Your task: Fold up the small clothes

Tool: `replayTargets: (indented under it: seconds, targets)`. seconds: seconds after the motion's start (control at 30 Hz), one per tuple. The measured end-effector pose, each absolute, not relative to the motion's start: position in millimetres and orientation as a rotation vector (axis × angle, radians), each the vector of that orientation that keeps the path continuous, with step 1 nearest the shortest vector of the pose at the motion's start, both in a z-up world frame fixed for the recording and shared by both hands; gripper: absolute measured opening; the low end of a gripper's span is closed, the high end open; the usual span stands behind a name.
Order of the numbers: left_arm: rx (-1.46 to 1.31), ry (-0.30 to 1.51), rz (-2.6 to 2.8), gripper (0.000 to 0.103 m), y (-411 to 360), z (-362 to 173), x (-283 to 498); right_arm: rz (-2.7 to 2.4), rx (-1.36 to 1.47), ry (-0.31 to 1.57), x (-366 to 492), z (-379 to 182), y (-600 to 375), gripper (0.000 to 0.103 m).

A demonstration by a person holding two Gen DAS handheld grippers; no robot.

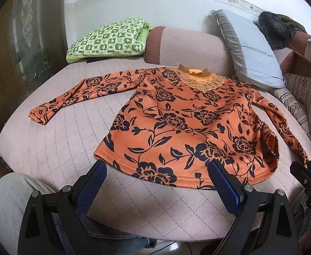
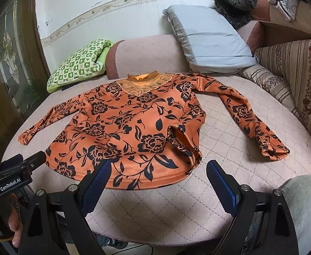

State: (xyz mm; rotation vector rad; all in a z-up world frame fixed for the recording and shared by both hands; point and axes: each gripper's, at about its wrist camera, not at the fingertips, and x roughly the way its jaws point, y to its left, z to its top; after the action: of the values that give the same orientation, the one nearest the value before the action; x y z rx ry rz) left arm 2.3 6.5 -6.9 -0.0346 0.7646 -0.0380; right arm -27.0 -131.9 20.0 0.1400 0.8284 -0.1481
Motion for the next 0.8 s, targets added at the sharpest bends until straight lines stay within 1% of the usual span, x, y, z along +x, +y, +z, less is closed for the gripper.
replayTargets:
  seconds: [0.8]
  targets:
    - [-0.032,0.759,-0.05,0.097,6.9,-4.9,0.4,-0.139,0.137,0.83,-27.6,20.6,-131.0,0.092]
